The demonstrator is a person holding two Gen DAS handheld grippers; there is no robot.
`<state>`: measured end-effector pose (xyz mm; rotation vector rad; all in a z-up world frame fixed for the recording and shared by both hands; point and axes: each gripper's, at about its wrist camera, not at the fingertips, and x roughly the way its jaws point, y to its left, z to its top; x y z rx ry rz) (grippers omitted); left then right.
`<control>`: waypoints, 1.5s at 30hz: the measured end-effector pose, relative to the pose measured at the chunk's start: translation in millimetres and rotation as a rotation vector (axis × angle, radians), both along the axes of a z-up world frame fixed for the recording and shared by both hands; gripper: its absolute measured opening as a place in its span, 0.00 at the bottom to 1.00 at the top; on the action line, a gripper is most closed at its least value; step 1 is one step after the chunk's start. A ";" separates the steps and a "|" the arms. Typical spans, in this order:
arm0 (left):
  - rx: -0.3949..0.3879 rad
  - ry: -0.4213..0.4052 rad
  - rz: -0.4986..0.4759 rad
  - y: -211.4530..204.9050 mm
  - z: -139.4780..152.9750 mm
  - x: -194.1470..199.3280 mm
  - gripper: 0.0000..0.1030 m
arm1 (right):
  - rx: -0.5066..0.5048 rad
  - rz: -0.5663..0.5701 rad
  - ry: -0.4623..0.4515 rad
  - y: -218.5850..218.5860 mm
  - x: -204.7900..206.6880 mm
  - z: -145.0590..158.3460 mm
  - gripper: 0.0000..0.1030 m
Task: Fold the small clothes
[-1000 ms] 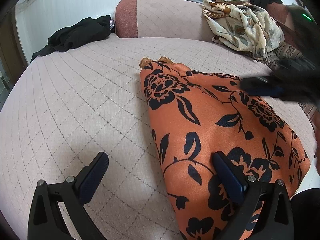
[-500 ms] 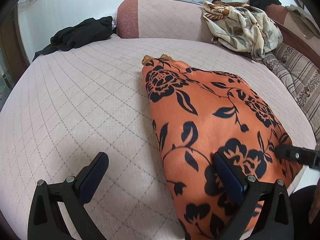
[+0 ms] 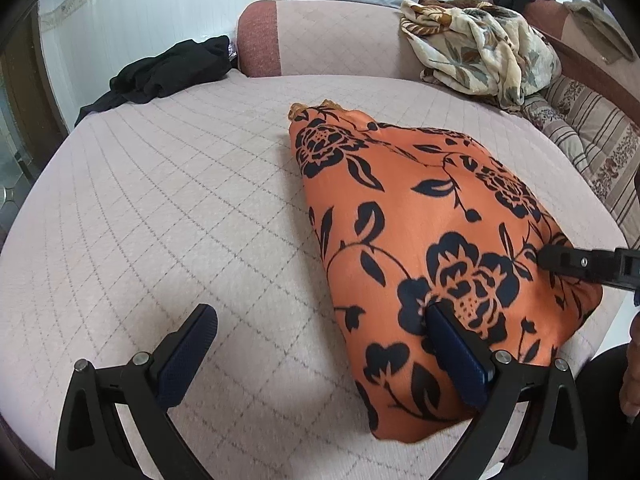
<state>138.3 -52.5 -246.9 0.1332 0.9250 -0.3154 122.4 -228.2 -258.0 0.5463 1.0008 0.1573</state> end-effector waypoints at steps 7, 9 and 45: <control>0.065 -0.014 0.041 -3.0 9.9 -17.9 1.00 | -0.066 0.089 -0.053 21.1 1.4 7.5 0.65; 0.080 -0.014 0.056 -3.7 12.6 -21.6 1.00 | -0.041 0.087 -0.066 18.1 -1.4 9.5 0.65; 0.166 -0.046 0.065 -14.8 32.7 -34.7 1.00 | 0.278 -0.206 -0.105 -80.2 -11.1 8.5 0.63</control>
